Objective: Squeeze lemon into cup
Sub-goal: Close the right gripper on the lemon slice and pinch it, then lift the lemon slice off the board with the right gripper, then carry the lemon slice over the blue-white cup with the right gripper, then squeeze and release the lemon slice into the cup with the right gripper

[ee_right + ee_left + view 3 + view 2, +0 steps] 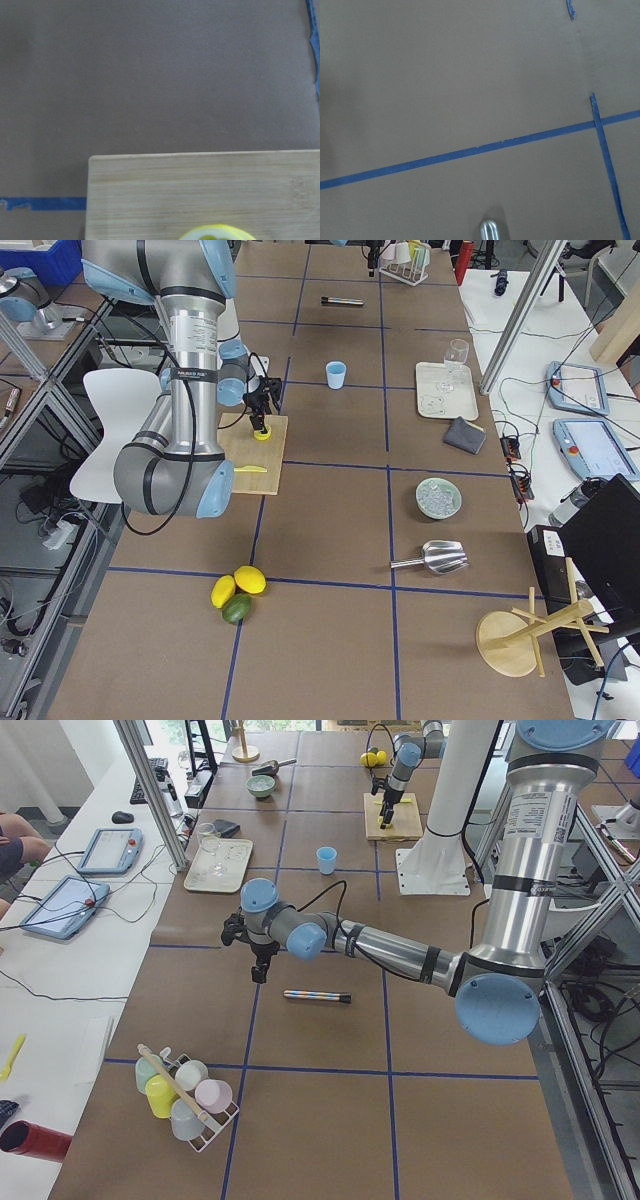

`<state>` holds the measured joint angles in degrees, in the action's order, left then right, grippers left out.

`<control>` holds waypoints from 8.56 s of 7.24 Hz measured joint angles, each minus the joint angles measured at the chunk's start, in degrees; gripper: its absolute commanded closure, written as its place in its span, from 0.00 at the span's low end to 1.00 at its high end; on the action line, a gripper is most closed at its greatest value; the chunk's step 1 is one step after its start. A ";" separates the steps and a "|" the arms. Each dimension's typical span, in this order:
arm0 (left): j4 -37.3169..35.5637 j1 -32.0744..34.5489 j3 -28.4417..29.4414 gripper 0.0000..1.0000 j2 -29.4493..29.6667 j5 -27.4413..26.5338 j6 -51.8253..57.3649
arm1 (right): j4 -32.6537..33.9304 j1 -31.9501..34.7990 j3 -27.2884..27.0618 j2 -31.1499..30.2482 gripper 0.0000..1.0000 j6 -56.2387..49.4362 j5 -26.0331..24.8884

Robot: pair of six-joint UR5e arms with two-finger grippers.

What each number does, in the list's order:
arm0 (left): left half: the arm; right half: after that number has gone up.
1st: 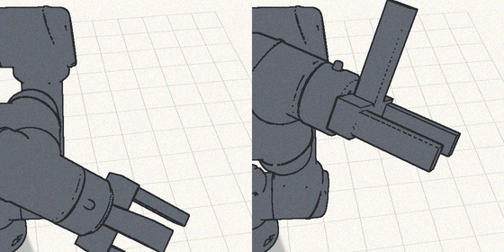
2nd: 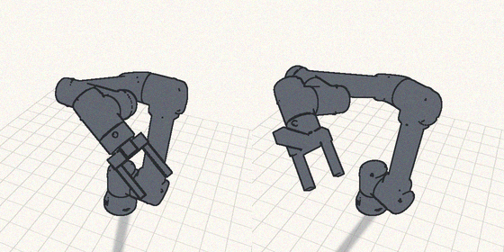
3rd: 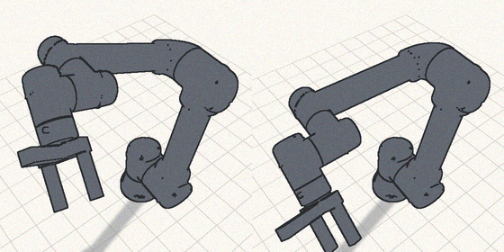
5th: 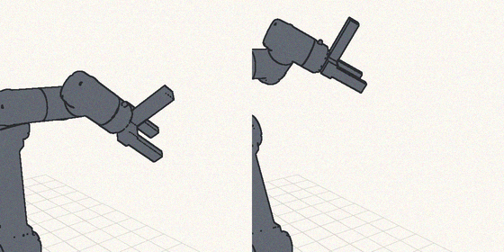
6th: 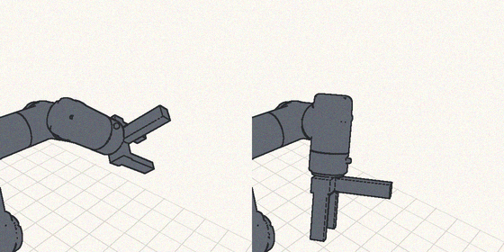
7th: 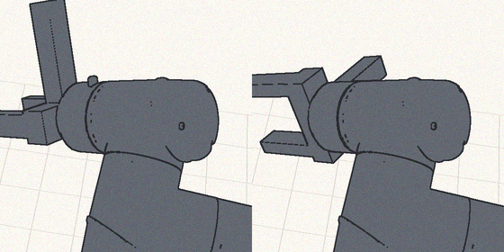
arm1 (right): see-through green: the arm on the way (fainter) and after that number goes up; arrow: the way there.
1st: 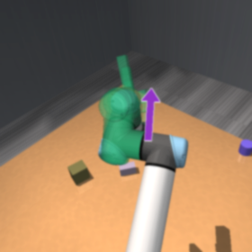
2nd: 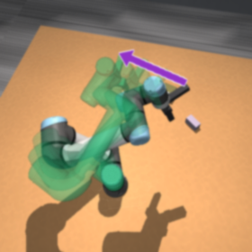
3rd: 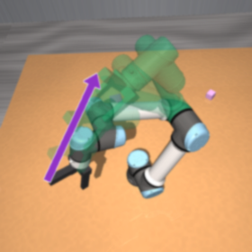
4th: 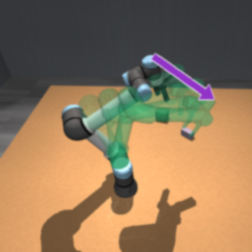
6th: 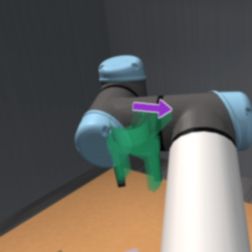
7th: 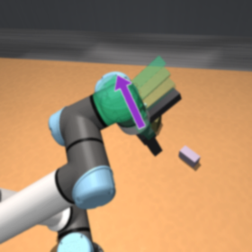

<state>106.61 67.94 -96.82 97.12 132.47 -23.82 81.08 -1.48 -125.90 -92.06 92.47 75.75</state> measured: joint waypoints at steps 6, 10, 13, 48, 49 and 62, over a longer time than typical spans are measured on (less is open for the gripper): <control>0.02 0.00 -0.12 0.00 0.00 0.06 0.00 | -0.04 0.18 1.05 -0.53 0.00 -0.45 0.35; 0.00 0.00 -0.17 0.00 0.00 0.08 0.00 | -0.04 0.28 1.05 -1.06 0.00 -0.45 0.44; 0.00 0.00 -0.32 0.00 0.00 0.06 0.00 | -0.07 0.33 0.96 -1.10 0.05 -0.45 0.53; 0.09 0.00 -2.54 0.00 0.17 0.33 -1.93 | 8.22 24.93 24.07 44.45 1.00 -3.93 8.06; 0.09 0.00 -2.49 0.00 0.18 0.33 -1.91 | 6.92 25.03 27.01 45.96 1.00 -3.95 8.14; 0.09 -0.07 -2.34 0.00 0.36 0.31 -1.93 | 11.48 24.89 26.28 45.64 0.00 -5.05 12.45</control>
<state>106.70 67.87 -99.16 97.47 132.78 -25.74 92.56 23.41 -99.62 -46.42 87.42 88.20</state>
